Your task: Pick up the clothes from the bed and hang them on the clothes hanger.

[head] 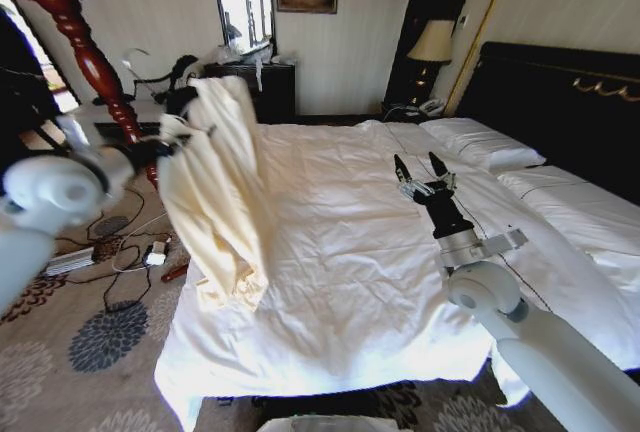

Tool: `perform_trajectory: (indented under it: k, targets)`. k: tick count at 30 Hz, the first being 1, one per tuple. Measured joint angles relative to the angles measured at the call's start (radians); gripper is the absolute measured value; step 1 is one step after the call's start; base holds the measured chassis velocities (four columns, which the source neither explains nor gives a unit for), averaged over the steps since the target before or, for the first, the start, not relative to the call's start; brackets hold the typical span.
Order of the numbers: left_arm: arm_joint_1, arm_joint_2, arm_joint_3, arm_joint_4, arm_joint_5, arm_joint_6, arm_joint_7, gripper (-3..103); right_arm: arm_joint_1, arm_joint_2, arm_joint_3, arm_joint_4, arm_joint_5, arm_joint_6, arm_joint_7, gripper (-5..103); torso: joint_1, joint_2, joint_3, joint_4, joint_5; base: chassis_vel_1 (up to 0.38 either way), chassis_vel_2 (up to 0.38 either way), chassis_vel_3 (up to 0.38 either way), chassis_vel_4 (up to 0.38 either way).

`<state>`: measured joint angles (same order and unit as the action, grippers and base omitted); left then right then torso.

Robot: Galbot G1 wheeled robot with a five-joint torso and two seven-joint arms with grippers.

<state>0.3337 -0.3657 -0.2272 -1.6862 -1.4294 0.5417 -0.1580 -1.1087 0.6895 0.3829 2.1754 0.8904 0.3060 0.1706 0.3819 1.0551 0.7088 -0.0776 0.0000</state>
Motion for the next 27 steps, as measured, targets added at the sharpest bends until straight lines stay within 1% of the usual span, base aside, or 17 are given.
perform_trajectory:
  k: [2,3,5,6,8,9,11,12,13,14,15,17,18,20,21,25,27]
  targets:
    - [-0.071,-0.003,0.039,0.068,-0.027,0.025,0.005,18,-0.005,-0.005,0.0,0.006,-0.012,0.0,-0.004,100,0.0,0.0,0.0,-0.0001,-0.0003,0.0,0.0,0.0,0.0]
    - [-0.071,-0.003,0.039,0.068,-0.027,0.025,0.005,18,-0.005,-0.005,0.0,0.006,-0.012,0.0,-0.004,100,0.0,0.0,0.0,-0.0001,-0.0003,0.0,0.0,0.0,0.0]
    - [-0.155,-0.013,0.102,0.132,-0.051,0.058,0.012,18,-0.006,-0.009,0.001,0.01,-0.016,0.0,-0.005,100,0.0,0.0,0.0,-0.0002,-0.0005,0.0,0.0,0.0,0.0]
    - [-0.155,-0.013,0.102,0.132,-0.051,0.058,0.012,18,-0.006,-0.009,0.001,0.01,-0.016,0.0,-0.005,100,0.0,0.0,0.0,-0.0002,-0.0005,0.0,0.0,0.0,0.0]
    - [-0.257,-0.03,0.177,0.202,-0.075,0.103,0.015,18,-0.006,-0.013,0.001,0.012,-0.018,0.0,-0.006,100,0.0,0.0,0.0,-0.0005,-0.0004,0.0,0.0,0.0,0.0]
    - [-0.296,-0.039,0.205,0.226,-0.078,0.113,0.016,18,-0.006,-0.014,0.001,0.012,-0.019,0.0,-0.006,100,0.0,0.0,0.0,-0.0003,-0.0003,0.0,0.0,0.0,0.0]
    - [-0.419,-0.072,0.281,0.301,-0.082,0.137,0.019,18,-0.008,-0.014,-0.001,0.013,-0.023,0.0,-0.006,100,0.0,0.0,0.0,-0.0003,-0.0003,0.0,0.0,0.0,0.0]
    - [-0.419,-0.072,0.281,0.301,-0.082,0.137,0.019,18,-0.008,-0.014,-0.001,0.013,-0.023,0.0,-0.006,100,0.0,0.0,0.0,-0.0003,-0.0003,0.0,0.0,0.0,0.0]
    - [-0.478,-0.09,0.321,0.335,-0.088,0.148,0.022,18,-0.01,-0.014,-0.002,0.013,-0.024,0.0,-0.006,100,0.0,0.0,0.0,-0.0001,-0.0001,0.0,0.0,0.0,0.0]
    - [-0.503,-0.097,0.34,0.351,-0.09,0.154,0.022,18,-0.011,-0.013,-0.002,0.013,-0.026,0.0,-0.007,100,0.0,0.0,0.0,-0.0003,0.0001,0.0,0.0,0.0,0.0]
    - [-0.591,-0.126,0.412,0.403,-0.1,0.177,0.024,18,-0.014,-0.01,-0.003,0.013,-0.029,-0.001,-0.007,100,0.0,0.0,0.0,-0.0005,0.0002,0.0,0.0,0.0,0.0]
    - [-0.615,-0.134,0.434,0.418,-0.102,0.184,0.024,18,-0.015,-0.009,-0.003,0.013,-0.03,-0.001,-0.007,100,0.0,0.0,0.0,-0.0007,0.0002,0.0,0.0,0.0,0.0]
    - [-0.682,-0.156,0.49,0.458,-0.103,0.196,0.028,18,-0.018,-0.008,-0.003,0.013,-0.033,-0.001,-0.007,100,0.0,0.0,0.0,-0.0009,0.0,0.0,0.0,0.0,0.0]
    - [-0.74,-0.176,0.529,0.493,-0.099,0.2,0.036,18,-0.021,-0.008,0.0,0.013,-0.036,-0.001,-0.006,100,0.0,0.0,0.0,-0.0007,-0.0004,0.0,0.0,0.0,0.0]
    - [-0.797,-0.201,0.558,0.531,-0.088,0.2,0.049,18,-0.027,-0.009,0.006,0.013,-0.037,-0.001,-0.006,100,0.0,0.0,0.0,-0.0002,0.0002,0.0,0.0,0.0,0.0]
    - [-0.86,-0.241,0.579,0.595,-0.053,0.2,0.071,18,-0.041,-0.011,0.02,0.013,-0.041,0.0,-0.005,100,0.0,0.0,0.0,-0.0004,0.0005,0.0,0.0,0.0,0.0]
    - [-0.899,-0.27,0.598,0.641,-0.037,0.2,0.083,18,-0.051,-0.011,0.026,0.011,-0.048,0.001,-0.004,100,0.0,0.0,0.0,-0.0004,-0.0003,0.0,0.0,0.0,0.0]
